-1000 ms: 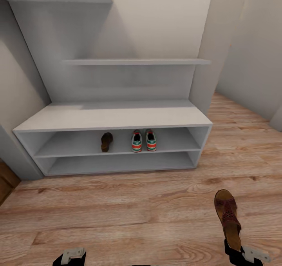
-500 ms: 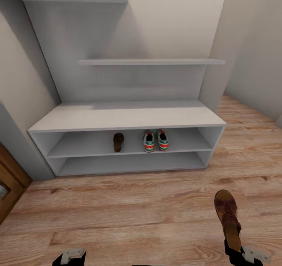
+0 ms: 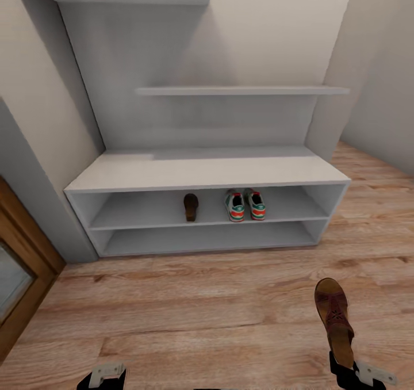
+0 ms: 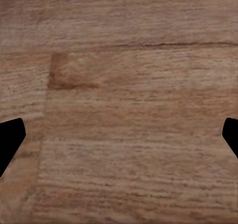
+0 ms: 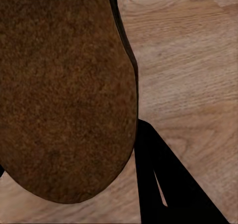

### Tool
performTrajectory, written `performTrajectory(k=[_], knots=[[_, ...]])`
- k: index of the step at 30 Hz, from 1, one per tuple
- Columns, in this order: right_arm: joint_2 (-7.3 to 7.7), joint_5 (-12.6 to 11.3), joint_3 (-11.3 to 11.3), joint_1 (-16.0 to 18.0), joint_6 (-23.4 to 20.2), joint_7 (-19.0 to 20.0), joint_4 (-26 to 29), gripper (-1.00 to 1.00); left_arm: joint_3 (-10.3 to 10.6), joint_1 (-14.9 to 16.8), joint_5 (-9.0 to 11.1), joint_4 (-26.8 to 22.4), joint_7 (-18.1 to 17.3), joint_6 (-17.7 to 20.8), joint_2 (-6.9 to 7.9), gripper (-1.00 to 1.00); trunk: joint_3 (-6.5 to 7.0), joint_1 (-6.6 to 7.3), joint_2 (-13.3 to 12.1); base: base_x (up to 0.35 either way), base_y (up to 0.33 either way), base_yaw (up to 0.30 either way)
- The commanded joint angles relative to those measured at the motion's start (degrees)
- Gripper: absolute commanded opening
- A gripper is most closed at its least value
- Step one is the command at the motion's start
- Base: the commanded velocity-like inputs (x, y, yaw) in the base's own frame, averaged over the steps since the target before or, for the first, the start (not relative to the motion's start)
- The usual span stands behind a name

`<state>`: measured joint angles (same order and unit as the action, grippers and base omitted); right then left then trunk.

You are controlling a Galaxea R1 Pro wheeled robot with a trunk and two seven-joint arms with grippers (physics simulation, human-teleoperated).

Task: Pick up the two gym shoes and the two sandals from the corridor floor and place them onto the hallstand (shoe rack) in the corridor, making sure they are on the rack and not on the floor. Arrange them so the two gym shoes are next to each other and the two sandals are next to each other.

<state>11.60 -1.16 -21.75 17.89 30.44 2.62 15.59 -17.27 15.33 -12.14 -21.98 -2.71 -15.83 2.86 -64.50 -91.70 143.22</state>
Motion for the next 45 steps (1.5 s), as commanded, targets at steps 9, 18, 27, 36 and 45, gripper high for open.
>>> performTrajectory(k=[9,18,27,36,45], knots=[[0.00,-0.4,-0.2,0.0,0.1,0.4,0.0,-1.00,-0.5,0.1,-0.5,0.0,-0.3,-0.2,-0.05,1.00,-0.04,0.02,0.0,-0.090,0.306,0.070],[0.00,-0.4,-0.2,0.0,0.1,0.4,0.0,-1.00,-0.5,0.1,-0.5,0.1,-0.3,-0.2,-0.05,1.00,-0.04,0.02,0.0,-0.027,0.306,0.053],[0.00,-0.4,-0.2,0.0,0.1,0.3,0.1,-1.00,-0.5,0.1,-0.5,0.1,-0.3,-0.2,-0.05,1.00,-0.04,0.02,0.0,-0.001,0.306,0.001],[0.00,-0.5,-0.2,0.0,0.1,0.3,0.2,-1.00,-0.5,0.1,-0.5,0.1,-0.3,-0.2,-0.05,1.00,-0.04,0.02,0.0,0.000,0.174,0.000],[-1.01,1.0,1.6,0.0,-0.4,0.4,0.3,-1.00,-0.4,0.1,-0.6,0.0,-0.7,-0.3,-0.08,1.00,-0.04,0.02,0.0,0.000,0.005,0.000]])
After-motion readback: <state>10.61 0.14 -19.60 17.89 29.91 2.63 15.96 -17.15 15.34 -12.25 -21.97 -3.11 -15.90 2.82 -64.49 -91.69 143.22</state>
